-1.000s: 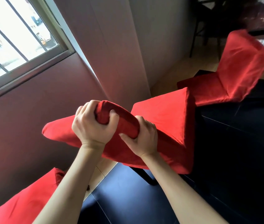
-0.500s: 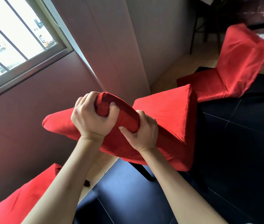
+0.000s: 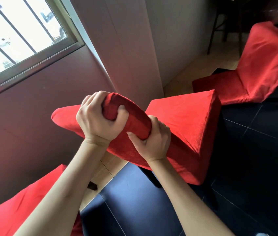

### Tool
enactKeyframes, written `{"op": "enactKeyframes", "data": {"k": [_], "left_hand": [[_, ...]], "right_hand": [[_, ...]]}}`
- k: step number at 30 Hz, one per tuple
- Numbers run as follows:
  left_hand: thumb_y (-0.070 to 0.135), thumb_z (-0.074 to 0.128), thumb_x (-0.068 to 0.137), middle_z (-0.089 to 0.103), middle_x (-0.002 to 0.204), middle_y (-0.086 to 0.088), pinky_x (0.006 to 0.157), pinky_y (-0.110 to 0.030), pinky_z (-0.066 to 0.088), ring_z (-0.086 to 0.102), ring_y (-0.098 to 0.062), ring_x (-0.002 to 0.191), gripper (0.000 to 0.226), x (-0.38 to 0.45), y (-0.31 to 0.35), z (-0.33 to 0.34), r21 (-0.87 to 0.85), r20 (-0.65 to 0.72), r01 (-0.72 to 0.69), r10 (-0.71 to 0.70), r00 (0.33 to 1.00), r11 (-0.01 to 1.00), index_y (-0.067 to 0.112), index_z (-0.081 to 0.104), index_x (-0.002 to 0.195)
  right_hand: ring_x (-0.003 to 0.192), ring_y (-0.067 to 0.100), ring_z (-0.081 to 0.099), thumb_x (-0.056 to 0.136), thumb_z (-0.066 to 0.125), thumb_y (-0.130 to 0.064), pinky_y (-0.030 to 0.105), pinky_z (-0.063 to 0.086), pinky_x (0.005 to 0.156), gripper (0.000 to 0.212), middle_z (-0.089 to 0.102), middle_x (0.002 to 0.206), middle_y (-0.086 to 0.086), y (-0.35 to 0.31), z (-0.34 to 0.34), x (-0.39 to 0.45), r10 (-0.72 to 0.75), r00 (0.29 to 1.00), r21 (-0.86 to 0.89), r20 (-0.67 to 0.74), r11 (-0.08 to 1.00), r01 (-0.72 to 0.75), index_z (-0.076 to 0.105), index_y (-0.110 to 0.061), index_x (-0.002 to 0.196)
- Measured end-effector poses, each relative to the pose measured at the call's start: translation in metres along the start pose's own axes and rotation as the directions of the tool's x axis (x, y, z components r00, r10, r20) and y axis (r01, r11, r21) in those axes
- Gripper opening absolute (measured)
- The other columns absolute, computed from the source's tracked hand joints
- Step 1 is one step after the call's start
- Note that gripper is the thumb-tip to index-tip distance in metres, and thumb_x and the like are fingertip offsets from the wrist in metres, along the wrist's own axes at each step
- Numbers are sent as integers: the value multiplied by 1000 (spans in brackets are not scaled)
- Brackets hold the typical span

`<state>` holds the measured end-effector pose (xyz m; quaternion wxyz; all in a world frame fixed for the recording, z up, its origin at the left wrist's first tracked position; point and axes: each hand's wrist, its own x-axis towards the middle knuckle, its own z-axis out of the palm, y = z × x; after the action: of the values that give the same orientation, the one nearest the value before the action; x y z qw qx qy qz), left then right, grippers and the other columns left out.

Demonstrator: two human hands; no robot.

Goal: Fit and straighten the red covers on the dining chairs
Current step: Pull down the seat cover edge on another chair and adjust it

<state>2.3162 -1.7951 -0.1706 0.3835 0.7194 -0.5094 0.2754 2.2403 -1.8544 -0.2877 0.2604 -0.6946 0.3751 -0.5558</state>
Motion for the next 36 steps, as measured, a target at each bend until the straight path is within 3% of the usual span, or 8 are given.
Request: {"op": "enactKeyframes", "data": {"k": [20,36], "left_hand": [[40,53,67,63,74,-6,67,-34,43,57,-31,72,40,-22,60,7,36,82,28,-31,996,999,4,64,78],[41,56,69,68,81,3,72,-25,39,56,-23,77,34,-42,97,13,57,168,-14,4,986,998,15,69,85]], "right_hand": [[101,36,60,64,54,-67,49,44,91,88,66,108,14,20,-68,4,78,954,101,290,989,-111,59,0,120],[110,32,60,58,57,-69,49,42,95,97,65,119,11,44,-107,1,109,930,167,352,970,-177,56,-5,130]]}}
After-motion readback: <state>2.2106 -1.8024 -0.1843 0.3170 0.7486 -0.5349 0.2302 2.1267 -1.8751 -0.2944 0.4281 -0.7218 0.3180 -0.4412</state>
